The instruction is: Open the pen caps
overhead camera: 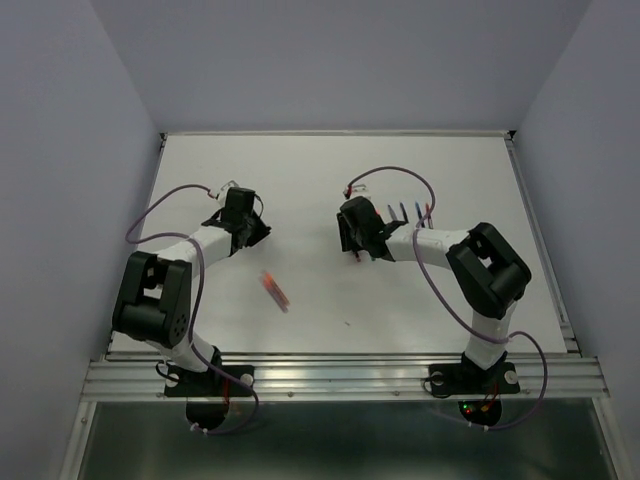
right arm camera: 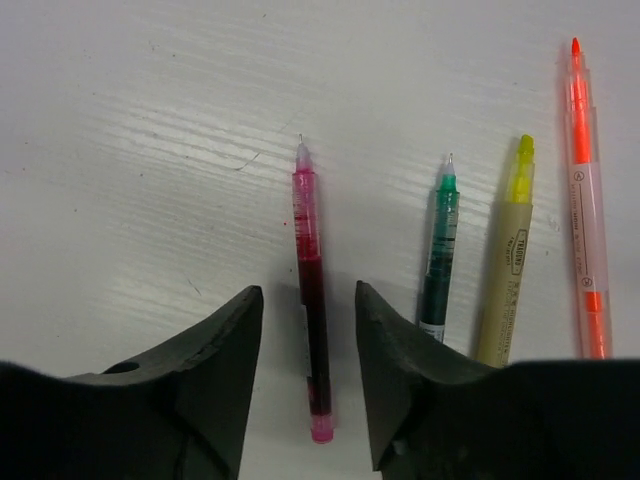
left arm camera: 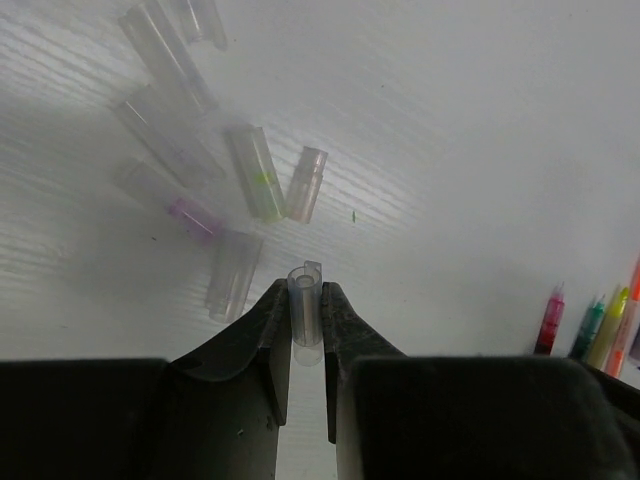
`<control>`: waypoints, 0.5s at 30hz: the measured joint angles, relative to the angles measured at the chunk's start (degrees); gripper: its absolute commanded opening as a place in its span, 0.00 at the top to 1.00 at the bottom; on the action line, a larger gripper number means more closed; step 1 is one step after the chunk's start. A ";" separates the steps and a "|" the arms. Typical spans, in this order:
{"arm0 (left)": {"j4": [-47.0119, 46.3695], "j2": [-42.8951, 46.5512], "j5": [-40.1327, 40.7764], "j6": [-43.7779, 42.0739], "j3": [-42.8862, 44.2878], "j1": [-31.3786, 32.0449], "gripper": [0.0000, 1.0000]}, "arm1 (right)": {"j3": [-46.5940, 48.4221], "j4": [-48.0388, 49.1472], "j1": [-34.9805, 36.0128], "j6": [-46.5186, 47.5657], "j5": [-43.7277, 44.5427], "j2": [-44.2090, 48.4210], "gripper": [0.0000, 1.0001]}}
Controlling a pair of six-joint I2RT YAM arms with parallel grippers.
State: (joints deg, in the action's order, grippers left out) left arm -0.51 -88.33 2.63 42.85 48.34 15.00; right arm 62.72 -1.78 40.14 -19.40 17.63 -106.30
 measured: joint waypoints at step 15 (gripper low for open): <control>6.34 -6.08 4.98 -0.35 4.55 4.24 0.71 | 1.57 -2.89 0.00 1.81 -4.68 10.73 0.00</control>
State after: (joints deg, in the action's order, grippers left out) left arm 5.82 -94.41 7.62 42.50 52.88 19.25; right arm 64.29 -4.67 40.14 -17.58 12.95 -95.57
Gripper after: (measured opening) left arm 0.244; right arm 0.995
